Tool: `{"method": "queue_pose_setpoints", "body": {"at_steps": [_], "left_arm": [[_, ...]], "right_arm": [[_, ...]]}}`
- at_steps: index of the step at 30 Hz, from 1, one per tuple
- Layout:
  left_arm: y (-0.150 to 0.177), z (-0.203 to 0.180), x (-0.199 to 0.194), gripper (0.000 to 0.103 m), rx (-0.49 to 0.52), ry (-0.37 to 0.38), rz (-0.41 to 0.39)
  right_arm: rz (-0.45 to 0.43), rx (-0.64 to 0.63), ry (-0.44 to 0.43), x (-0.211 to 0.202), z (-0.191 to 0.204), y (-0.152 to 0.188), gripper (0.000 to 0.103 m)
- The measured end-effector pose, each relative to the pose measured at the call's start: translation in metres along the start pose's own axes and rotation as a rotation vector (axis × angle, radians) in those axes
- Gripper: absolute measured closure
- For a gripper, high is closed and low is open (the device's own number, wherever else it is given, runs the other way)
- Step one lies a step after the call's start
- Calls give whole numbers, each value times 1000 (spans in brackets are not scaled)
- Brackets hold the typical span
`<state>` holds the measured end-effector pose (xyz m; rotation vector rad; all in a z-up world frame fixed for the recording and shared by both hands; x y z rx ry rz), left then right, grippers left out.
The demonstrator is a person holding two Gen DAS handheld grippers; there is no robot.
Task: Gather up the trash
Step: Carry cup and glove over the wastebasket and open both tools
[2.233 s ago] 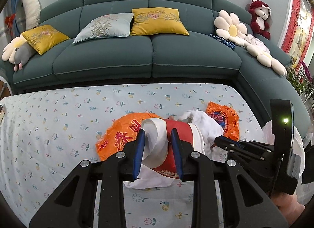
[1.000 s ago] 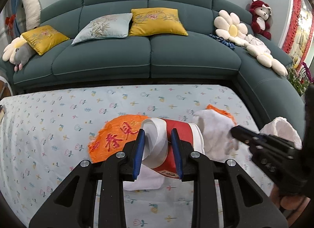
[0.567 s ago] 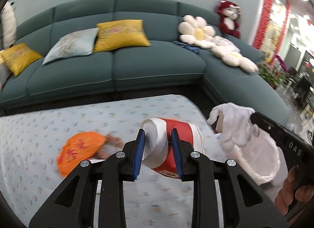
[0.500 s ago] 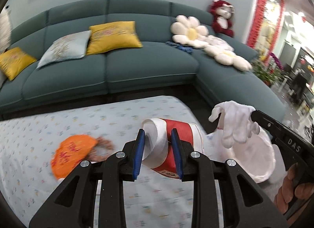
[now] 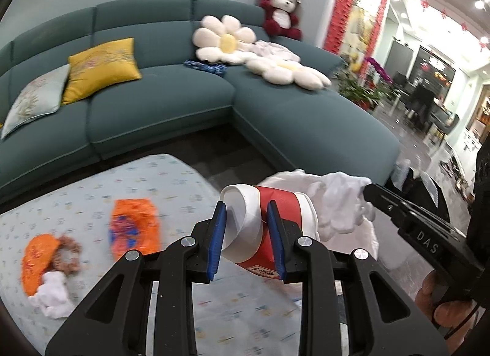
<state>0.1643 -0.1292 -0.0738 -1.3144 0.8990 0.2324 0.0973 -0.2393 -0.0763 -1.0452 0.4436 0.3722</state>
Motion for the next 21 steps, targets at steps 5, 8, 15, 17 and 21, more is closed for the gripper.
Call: {"method": "queue_pose_setpoints", "body": {"at_steps": [5, 8, 15, 17, 21], "left_arm": [[7, -29, 16, 76, 16, 51, 37], [11, -40, 24, 76, 11, 65, 56], [16, -61, 32, 75, 34, 77, 63], [17, -65, 33, 75, 38, 83, 61], [17, -65, 33, 52, 40, 58, 49]], "right_arm": [[10, 25, 22, -1, -24, 4, 97], [11, 36, 36, -4, -37, 6, 97], [7, 60, 59, -10, -61, 6, 96], [9, 59, 61, -9, -63, 6, 91], [-1, 61, 60, -10, -64, 6, 89]]}}
Point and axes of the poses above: each gripper's, at about its wrist camera, not at the fingertips, and x roughly the way its jaws point, z to its left, y to its underside, the point moved 9 cm from there along x, roughly the way its jaws point, and after that the axes turned 13 degrees about -y, right-handed, at the moved point
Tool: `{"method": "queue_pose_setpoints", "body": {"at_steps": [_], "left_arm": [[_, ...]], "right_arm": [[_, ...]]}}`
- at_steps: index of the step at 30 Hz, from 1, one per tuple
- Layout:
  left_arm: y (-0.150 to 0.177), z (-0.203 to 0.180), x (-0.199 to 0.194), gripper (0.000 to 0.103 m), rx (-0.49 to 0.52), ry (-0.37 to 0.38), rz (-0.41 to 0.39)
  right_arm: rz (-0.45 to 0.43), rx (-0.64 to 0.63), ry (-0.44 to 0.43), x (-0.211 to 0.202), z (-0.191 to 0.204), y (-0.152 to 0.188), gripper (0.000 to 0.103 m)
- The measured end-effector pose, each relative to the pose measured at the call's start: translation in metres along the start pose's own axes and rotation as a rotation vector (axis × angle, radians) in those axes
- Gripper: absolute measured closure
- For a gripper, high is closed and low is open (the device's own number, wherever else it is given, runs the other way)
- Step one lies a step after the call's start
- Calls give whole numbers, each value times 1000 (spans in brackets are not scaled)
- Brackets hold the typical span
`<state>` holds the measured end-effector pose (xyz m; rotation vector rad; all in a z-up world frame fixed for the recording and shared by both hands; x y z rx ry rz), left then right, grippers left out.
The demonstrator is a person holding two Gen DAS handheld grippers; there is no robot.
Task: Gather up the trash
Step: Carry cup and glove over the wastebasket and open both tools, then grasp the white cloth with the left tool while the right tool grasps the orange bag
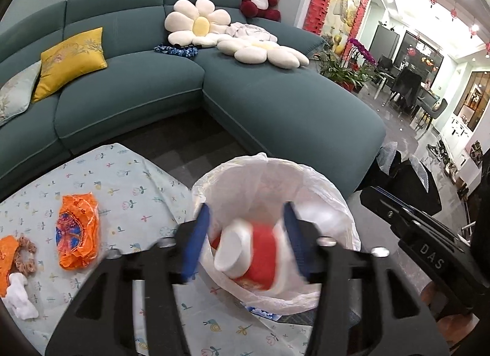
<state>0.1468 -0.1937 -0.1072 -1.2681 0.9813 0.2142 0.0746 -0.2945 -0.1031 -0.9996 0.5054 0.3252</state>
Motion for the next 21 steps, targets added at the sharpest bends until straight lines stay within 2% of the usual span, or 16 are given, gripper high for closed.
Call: {"method": "queue_pose_setpoints", "body": {"at_steps": [3, 14, 21], "left_arm": [[0, 3, -1, 52, 1, -8, 0], [-1, 23, -8, 52, -1, -48, -12], [2, 64, -14, 52, -47, -109, -1]], "right_arm": [[-9, 3, -4, -2, -1, -1, 84], [5, -31, -42, 1, 27, 2, 84], [49, -87, -101, 12, 68, 12, 83]]}}
Point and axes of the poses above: each gripper's, at about its wrist camera, not at the fingertips, and x roughly the way its jaws point, z to its left, y to its underside, the point moved 9 cm from there along x, roughly the way its jaws point, and after that the axes turned 13 degrees about -y, right-handed, at the moved point
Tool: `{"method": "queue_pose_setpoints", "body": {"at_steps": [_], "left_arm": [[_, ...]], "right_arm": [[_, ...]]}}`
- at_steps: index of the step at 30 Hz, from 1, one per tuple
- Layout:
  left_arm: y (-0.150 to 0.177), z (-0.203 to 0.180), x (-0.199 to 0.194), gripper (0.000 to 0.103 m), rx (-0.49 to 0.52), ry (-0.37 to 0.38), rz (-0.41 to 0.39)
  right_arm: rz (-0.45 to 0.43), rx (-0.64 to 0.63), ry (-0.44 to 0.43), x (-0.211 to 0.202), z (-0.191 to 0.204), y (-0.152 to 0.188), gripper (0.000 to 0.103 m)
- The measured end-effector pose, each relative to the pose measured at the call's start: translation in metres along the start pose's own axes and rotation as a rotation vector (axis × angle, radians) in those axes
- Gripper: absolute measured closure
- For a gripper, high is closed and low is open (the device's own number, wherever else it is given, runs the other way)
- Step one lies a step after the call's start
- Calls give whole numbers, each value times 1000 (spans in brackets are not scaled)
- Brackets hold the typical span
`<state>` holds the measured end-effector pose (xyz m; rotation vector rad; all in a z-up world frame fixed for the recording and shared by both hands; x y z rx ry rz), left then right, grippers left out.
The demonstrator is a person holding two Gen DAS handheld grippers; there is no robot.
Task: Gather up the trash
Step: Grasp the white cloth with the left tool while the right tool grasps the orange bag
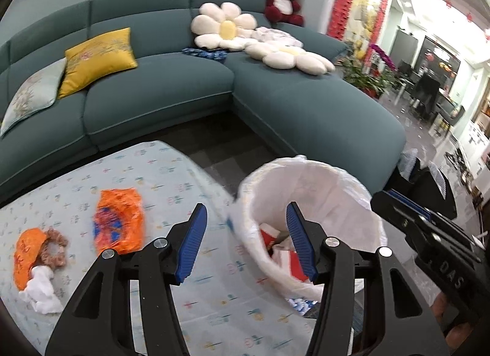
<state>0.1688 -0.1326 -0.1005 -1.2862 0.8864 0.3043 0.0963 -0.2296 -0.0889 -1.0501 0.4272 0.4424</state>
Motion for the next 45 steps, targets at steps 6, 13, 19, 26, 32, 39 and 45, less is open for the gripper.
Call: {"method": "queue_pose_setpoints", "body": {"at_steps": [6, 13, 19, 26, 32, 39, 45], "left_arm": [[8, 48, -6, 52, -35, -82, 3], [36, 133, -15, 52, -97, -211, 36], [65, 209, -19, 37, -188, -313, 78], [103, 278, -13, 20, -273, -412, 135], [121, 306, 0, 20, -303, -431, 175], [130, 317, 22, 20, -286, -438, 206], [139, 311, 32, 22, -249, -432, 224]], "right_arm": [[58, -75, -74, 19, 52, 14, 82], [122, -178, -153, 39, 114, 31, 73], [182, -242, -208, 61, 156, 49, 67], [255, -264, -263, 101, 191, 67, 62], [317, -292, -269, 150, 214, 79, 60], [400, -336, -223, 206, 218, 100, 60], [461, -372, -170, 235, 210, 117, 60]]}}
Point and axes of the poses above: each gripper's, at about its wrist camera, not at the fingertips, and x roughly the way its jaws point, z to its left, y to its underside, the point moved 9 cm from there along x, roughly the way its jaws point, and after that the axes turned 13 degrees about -y, right-handed, at the moved point
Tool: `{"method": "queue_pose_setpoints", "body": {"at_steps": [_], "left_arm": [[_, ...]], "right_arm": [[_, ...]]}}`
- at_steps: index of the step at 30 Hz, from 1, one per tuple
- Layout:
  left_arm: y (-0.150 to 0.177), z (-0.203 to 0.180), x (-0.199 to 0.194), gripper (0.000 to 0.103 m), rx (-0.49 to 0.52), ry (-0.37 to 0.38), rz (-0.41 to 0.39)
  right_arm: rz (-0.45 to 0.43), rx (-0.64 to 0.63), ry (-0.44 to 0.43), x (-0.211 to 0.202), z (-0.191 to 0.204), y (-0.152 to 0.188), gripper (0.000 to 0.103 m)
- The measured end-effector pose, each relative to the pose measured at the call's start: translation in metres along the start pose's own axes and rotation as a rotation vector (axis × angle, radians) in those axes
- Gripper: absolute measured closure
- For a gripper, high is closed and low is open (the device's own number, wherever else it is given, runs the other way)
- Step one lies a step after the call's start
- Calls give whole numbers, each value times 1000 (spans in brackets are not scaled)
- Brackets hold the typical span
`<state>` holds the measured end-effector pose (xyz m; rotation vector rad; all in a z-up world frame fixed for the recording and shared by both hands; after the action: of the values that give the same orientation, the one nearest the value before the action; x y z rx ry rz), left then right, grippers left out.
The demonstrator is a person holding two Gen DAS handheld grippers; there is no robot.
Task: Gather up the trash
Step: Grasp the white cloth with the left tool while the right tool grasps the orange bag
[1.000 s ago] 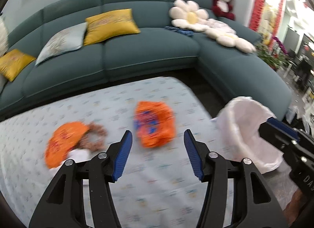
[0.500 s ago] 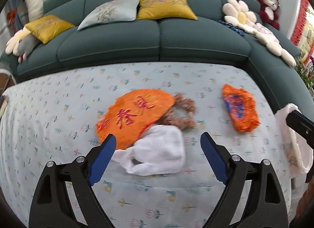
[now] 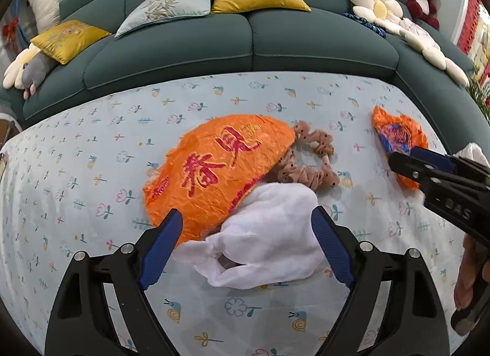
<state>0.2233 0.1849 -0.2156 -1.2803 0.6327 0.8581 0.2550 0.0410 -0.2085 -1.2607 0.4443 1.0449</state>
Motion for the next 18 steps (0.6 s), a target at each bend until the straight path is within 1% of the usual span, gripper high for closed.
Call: {"method": "queue_pose_setpoints", "body": {"at_steps": [3, 4, 5, 6, 8, 10, 12, 13, 14, 16, 17, 18], "left_arm": [[5, -3, 4, 24, 5, 5, 16], [6, -4, 5, 24, 8, 3, 20], [7, -4, 6, 24, 8, 3, 24], [8, -4, 7, 25, 8, 3, 28], [9, -5, 8, 27, 5, 7, 36], [11, -7, 9, 33, 5, 13, 46], [14, -10, 10, 38, 9, 18, 56], [15, -12, 10, 43, 12, 21, 60], [17, -13, 11, 46, 17, 25, 67], [19, -16, 12, 55, 23, 29, 75], [19, -17, 11, 56, 23, 30, 76], [20, -17, 10, 59, 23, 31, 75]], "right_arm": [[22, 6, 13, 8, -5, 4, 63], [29, 5, 17, 10, -7, 6, 67], [37, 0, 21, 11, -7, 8, 74], [42, -3, 23, 12, -8, 9, 76], [48, -4, 26, 13, -9, 11, 85], [57, 0, 23, 14, -11, 14, 92], [57, 4, 20, 14, -12, 15, 94], [58, 3, 21, 14, -13, 16, 95], [58, 4, 21, 14, -13, 16, 96], [56, 14, 18, 14, -14, 17, 96], [55, 18, 15, 14, -14, 17, 97], [54, 20, 13, 14, -14, 17, 97]]}}
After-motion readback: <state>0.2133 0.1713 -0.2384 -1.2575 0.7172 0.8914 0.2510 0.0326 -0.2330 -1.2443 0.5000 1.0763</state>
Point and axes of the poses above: each gripper's, at about its wrist camera, not at the fingertips, and x roughly the way its jaws point, z to its left, y to its underside, the point moved 9 cm from there along x, roughly the way its jaws point, and after that the axes turned 13 degrees about -y, right-handed, at the moved point
